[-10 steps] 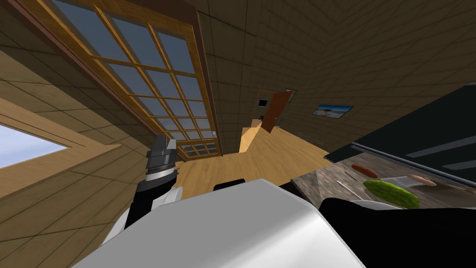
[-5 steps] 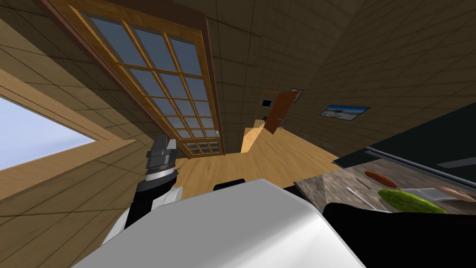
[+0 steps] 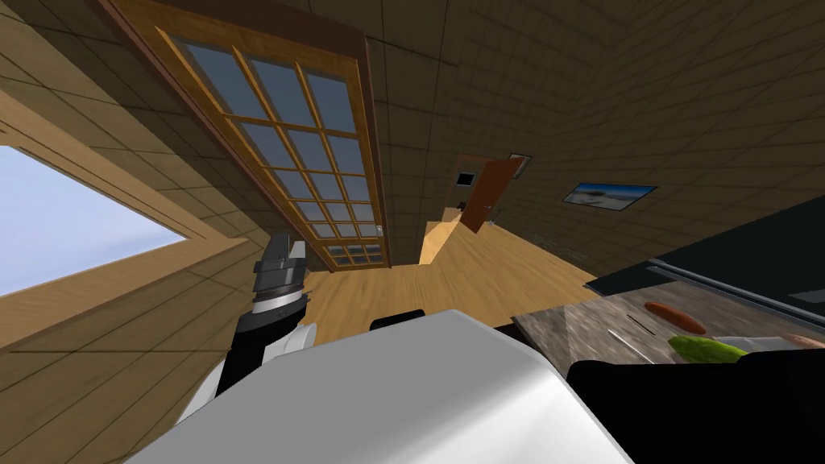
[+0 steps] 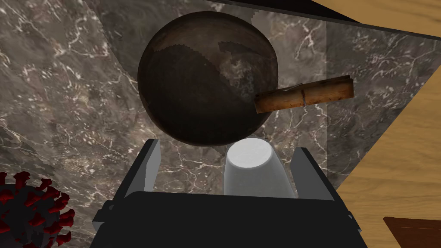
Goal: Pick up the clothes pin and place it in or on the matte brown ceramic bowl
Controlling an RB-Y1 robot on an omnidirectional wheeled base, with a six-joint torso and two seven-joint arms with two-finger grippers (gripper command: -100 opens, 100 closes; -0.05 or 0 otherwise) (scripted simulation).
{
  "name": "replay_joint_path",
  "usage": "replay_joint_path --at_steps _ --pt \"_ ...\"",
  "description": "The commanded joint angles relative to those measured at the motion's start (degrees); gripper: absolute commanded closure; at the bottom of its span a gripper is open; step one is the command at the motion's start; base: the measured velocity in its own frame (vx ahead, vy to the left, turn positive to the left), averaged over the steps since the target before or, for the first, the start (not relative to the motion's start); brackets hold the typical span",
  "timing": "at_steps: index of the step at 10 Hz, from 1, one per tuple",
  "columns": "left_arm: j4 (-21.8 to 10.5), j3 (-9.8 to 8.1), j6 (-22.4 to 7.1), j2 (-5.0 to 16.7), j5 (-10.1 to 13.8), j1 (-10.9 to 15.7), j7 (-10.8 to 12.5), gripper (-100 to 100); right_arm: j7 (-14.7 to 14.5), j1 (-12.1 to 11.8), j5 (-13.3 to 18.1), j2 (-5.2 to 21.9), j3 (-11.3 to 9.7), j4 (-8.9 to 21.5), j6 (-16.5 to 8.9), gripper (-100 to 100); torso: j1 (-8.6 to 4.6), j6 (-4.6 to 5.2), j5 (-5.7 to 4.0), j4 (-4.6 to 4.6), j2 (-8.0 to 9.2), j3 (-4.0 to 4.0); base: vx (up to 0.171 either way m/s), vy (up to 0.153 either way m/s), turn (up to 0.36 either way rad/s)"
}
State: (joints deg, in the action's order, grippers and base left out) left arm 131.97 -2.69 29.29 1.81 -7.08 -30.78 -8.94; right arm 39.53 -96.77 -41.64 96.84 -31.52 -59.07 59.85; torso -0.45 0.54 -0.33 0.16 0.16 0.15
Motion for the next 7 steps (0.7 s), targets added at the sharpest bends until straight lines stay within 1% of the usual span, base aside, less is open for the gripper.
replay_joint_path --at_steps 1,2,3,4,5,6,7 --pt "0.00 0.00 0.00 0.00 0.00 0.00 0.00 0 0.83 -2.86 1.00 -1.49 2.86 0.33 0.55 -100 0.00 0.00 0.00 0.00 0.00 0.00 -0.022 0.008 0.164" --pt "0.00 0.01 0.00 0.00 0.00 0.01 0.00 0 0.83 -4.58 1.00 -1.49 4.54 0.33 0.55 -100 0.01 -0.06 0.00 -0.01 0.01 0.00 -0.026 0.007 0.104" --pt "0.00 0.00 0.00 0.00 0.00 0.00 0.00 0 0.83 -5.81 1.00 -1.49 5.45 0.33 0.55 -100 0.00 -0.02 0.00 0.00 0.01 0.01 -0.013 0.006 -0.010" --pt "0.00 0.00 0.00 0.00 0.00 0.00 0.00 0 1.66 -7.96 1.92 -2.85 7.64 0.60 1.07 -100 0.00 0.00 0.00 0.00 0.00 0.00 -0.028 0.018 0.163" --pt "0.00 0.01 0.00 0.00 0.00 0.01 0.00 0 1.66 -9.36 1.92 -2.85 9.17 0.60 1.07 -100 0.04 -0.05 0.01 0.00 0.03 0.01 -0.031 0.015 0.103" --pt "0.00 0.00 0.00 0.00 0.00 0.00 0.00 0 1.66 -10.91 1.92 -2.85 10.31 0.60 1.07 -100 0.04 -0.01 0.01 0.01 0.03 0.02 -0.013 0.007 -0.001" --pt "0.00 0.00 0.00 0.00 0.00 0.00 0.00 0 2.48 -13.12 2.83 -4.20 12.49 0.87 1.59 -100 0.01 0.00 0.00 0.00 0.00 0.00 -0.022 0.017 0.177"
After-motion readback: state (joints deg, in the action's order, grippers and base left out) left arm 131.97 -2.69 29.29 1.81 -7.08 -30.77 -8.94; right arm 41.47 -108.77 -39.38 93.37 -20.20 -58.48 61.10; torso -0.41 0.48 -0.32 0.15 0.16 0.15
